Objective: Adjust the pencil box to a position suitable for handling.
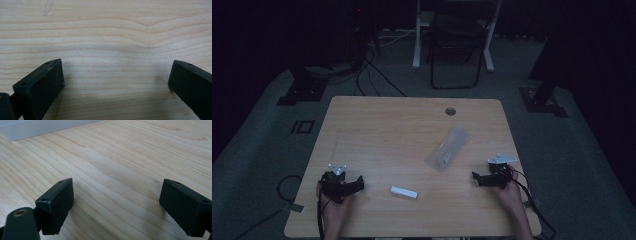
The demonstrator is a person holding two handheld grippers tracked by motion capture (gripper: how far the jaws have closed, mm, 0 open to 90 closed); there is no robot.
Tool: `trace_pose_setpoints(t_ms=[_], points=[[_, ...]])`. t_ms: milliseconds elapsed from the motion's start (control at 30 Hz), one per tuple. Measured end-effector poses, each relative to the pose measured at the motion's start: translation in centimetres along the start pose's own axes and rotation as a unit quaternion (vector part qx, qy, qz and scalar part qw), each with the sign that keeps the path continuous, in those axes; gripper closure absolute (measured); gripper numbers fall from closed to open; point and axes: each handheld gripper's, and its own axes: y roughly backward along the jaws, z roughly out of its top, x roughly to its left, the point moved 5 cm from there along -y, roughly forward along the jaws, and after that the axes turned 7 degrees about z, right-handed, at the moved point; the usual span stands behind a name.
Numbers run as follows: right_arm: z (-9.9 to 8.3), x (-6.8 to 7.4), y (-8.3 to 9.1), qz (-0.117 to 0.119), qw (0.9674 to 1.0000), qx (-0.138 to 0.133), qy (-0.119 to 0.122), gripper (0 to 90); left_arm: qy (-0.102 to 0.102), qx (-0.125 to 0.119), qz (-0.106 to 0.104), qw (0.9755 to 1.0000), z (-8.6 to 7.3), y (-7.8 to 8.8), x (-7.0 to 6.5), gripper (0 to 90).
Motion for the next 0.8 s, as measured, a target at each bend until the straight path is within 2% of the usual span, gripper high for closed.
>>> trace_pose_setpoints(t_ms=[167,367,400,467,533,567,600,633,667,700,767,800], points=[[-0.1,0.6,0.0,0.004,1.0000,0.001,0.006,12.0,0.001,0.000,0.001,1.0000,-0.1,0.1,0.0,0.4],[0.0,1.2,0.0,-0.007,0.9999,0.006,-0.008,12.7,0.001,0.001,0.001,1.0000,-0.1,0.1,-0.1,0.4],[0.2,1.8,-0.1,-0.002,0.9999,0.005,-0.010,14.5,0.002,0.000,0.001,1.0000,-0.1,0.1,-0.1,0.4],[0.3,2.0,-0.1,-0.002,1.0000,0.003,-0.007,14.5,0.002,0.000,0.001,1.0000,-0.1,0.1,-0.1,0.4],[1.0,3.0,0.0,-0.009,0.9999,-0.008,0.001,14.5,0.001,0.001,0.001,1.0000,-0.1,0.1,-0.1,0.4],[1.0,3.0,0.0,-0.009,0.9999,-0.008,0.001,14.5,0.001,0.001,0.001,1.0000,-0.1,0.1,-0.1,0.4],[1.7,3.7,0.2,-0.009,0.9998,-0.019,0.003,14.4,0.001,0.001,0.001,1.0000,-0.1,0.1,-0.1,0.4],[1.7,3.7,0.2,-0.009,0.9998,-0.019,0.003,14.4,0.001,0.001,0.001,1.0000,-0.1,0.1,-0.1,0.4],[2.4,4.7,0.2,-0.009,0.9995,-0.030,0.007,12.7,0.001,0.001,0.001,1.0000,-0.1,0.1,-0.1,0.4],[2.4,4.7,0.2,-0.009,0.9995,-0.030,0.007,12.7,0.001,0.001,0.001,1.0000,-0.1,0.1,-0.1,0.4],[3.3,5.7,0.0,-0.012,0.9992,-0.038,0.009,10.7,0.002,0.001,0.002,1.0000,-0.1,0.1,-0.1,0.4],[4.2,6.6,-0.3,-0.010,0.9989,-0.044,0.012,10.3,0.003,0.001,0.003,1.0000,-0.1,0.1,-0.1,0.4]])
